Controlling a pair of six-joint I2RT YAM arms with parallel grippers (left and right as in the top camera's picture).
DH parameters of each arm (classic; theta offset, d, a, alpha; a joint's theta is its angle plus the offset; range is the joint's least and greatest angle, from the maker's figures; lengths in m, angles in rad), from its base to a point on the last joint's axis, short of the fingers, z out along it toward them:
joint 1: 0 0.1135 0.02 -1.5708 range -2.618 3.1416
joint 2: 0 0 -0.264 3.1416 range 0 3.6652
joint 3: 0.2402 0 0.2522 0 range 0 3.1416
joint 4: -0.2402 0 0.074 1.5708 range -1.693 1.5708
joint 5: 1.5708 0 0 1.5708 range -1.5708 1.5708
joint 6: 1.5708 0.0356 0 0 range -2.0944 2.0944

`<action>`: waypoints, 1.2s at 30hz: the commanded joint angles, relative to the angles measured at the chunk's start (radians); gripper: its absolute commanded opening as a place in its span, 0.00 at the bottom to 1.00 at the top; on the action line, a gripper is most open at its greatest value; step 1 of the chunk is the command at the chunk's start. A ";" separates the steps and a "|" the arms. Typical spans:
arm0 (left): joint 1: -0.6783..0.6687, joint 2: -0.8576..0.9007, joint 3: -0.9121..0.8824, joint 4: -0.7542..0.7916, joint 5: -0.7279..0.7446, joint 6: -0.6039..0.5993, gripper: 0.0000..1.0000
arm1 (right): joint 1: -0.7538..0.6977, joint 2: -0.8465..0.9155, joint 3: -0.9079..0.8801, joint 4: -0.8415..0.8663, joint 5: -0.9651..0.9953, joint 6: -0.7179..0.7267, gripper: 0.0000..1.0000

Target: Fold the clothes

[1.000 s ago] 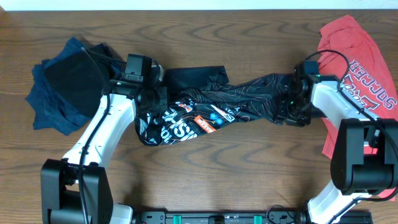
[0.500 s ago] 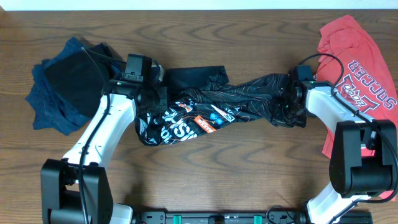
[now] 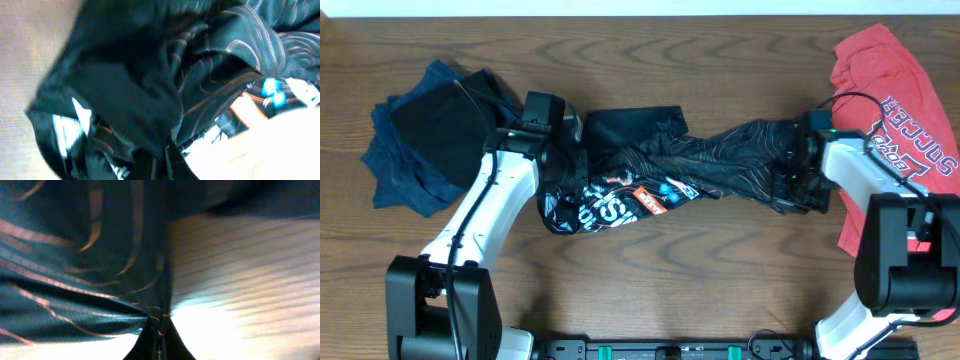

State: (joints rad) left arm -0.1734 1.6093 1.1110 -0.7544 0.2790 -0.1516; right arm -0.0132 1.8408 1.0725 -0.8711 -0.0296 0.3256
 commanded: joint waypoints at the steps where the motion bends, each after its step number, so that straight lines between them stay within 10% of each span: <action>1: -0.003 0.005 -0.002 -0.065 0.058 0.016 0.08 | -0.050 -0.031 0.017 0.001 0.079 0.018 0.01; 3: -0.003 0.005 -0.002 -0.115 0.073 0.016 0.38 | -0.071 -0.035 0.017 0.005 0.078 0.006 0.01; 20: -0.003 0.005 -0.008 -0.159 0.072 0.017 0.41 | -0.101 -0.035 0.017 0.015 0.084 0.003 0.01; 36: -0.003 0.009 -0.151 0.205 0.072 -0.098 0.48 | -0.101 -0.035 0.017 0.015 0.073 0.003 0.01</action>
State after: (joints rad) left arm -0.1741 1.6093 0.9783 -0.5697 0.3416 -0.2173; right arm -0.1055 1.8294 1.0744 -0.8558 0.0341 0.3260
